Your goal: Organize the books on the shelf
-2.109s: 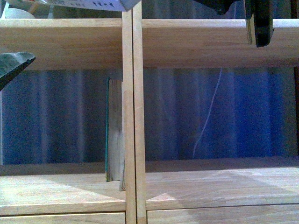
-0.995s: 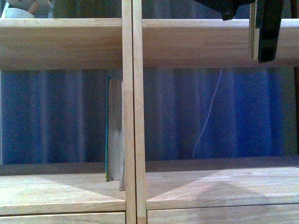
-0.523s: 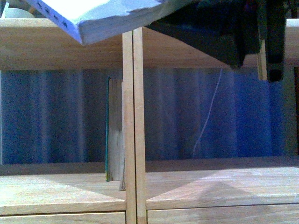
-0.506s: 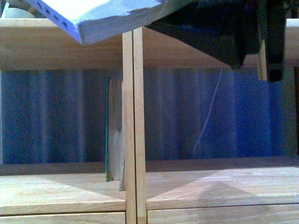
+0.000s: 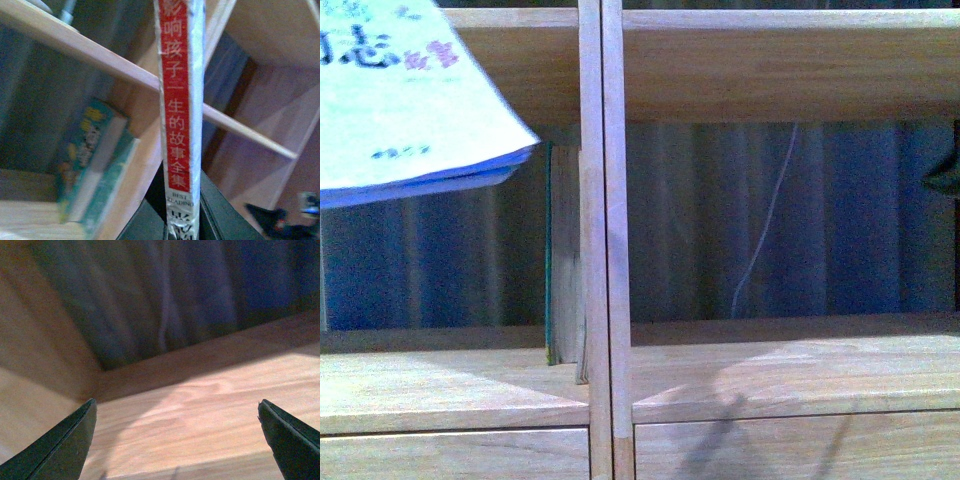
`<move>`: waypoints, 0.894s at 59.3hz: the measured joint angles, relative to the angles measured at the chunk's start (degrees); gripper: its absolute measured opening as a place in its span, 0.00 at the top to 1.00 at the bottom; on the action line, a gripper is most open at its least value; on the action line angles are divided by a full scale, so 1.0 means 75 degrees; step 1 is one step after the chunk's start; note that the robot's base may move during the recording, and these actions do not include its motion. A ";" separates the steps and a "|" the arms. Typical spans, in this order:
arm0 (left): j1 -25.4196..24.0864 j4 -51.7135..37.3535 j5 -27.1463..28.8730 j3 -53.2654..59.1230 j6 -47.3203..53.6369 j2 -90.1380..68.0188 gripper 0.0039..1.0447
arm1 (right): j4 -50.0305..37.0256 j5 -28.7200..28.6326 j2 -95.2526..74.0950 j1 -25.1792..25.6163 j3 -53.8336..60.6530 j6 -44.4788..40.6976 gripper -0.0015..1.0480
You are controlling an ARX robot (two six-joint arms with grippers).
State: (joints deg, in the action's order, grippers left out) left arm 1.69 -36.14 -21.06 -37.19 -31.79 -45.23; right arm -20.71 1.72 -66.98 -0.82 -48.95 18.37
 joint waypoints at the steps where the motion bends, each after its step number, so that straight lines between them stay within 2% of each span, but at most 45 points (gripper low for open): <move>1: -0.0204 0.0064 -0.0032 0.0000 0.0248 -0.0003 0.94 | 0.0000 0.0017 -0.0009 0.0085 0.0038 -0.0038 0.07; 7: -0.1507 0.0070 -0.0213 0.0000 0.1623 -0.0315 0.94 | -0.0023 -0.0009 -0.0015 0.0192 0.0082 -0.0219 0.07; 12: -0.2401 -0.0157 0.0061 -0.0009 0.2655 -0.0860 0.94 | -0.0026 -0.0079 -0.0012 0.0172 0.0082 -0.0274 0.07; 15: -0.2990 -0.0420 0.0338 -0.0026 0.3392 -0.1457 0.94 | 0.0131 -0.0213 0.0117 0.0140 0.0204 -0.0970 0.16; 19: -0.3311 -0.0589 0.0513 -0.0082 0.4004 -0.2002 0.94 | -0.0064 -0.0219 0.0376 0.0140 0.0699 -0.1574 0.25; 31: -0.3369 -0.1236 0.0793 -0.0510 0.5106 -0.3319 0.94 | -0.0761 -0.0233 0.1154 0.0137 0.2250 -0.2197 0.53; 47: -0.2518 -0.1550 0.1568 -0.1693 0.5651 -0.4730 0.94 | -0.1358 -0.0233 0.2124 0.0134 0.3899 -0.2349 0.94; 49: -0.2381 -0.1550 0.1620 -0.1833 0.5692 -0.4896 0.94 | -0.1390 -0.0233 0.2226 0.0134 0.4048 -0.2393 0.98; 53: -0.2090 -0.1547 0.1760 -0.2133 0.5764 -0.5251 0.94 | -0.1443 -0.0230 0.2430 0.0134 0.4310 -0.2398 0.97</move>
State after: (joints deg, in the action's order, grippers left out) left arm -13.98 -47.75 -7.86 -53.19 11.44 -84.62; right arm -31.53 -0.01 -48.75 0.19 -16.62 0.38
